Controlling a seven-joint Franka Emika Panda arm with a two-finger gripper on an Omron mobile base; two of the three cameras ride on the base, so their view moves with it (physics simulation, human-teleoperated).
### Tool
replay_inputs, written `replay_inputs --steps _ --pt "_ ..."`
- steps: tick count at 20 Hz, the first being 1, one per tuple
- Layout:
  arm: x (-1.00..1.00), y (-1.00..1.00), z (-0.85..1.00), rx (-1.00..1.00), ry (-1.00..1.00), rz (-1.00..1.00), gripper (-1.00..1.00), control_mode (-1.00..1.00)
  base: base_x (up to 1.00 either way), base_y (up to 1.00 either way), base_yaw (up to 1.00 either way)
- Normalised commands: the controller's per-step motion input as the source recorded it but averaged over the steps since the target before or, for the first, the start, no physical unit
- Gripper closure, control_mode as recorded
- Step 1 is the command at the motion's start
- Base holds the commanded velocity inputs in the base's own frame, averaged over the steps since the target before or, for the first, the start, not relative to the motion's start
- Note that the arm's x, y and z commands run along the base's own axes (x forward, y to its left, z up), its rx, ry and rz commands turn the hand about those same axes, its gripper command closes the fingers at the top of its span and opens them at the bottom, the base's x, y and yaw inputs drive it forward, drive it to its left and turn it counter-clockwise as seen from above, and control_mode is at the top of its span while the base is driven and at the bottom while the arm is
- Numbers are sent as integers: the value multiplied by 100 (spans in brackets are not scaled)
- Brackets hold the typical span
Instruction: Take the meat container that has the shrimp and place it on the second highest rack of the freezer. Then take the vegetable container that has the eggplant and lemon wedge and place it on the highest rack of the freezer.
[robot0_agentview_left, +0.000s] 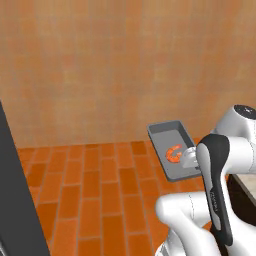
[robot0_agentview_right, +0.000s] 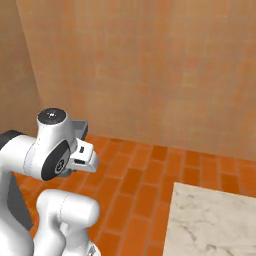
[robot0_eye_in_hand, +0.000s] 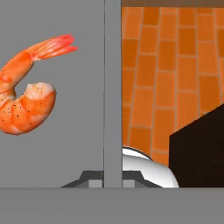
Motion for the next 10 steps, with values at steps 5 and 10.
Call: replay_inputs --steps 5,10 --pt "0 0 0 0 0 0 100 100 100 -24 4" --pt "0 0 0 0 0 0 100 100 100 -24 10"
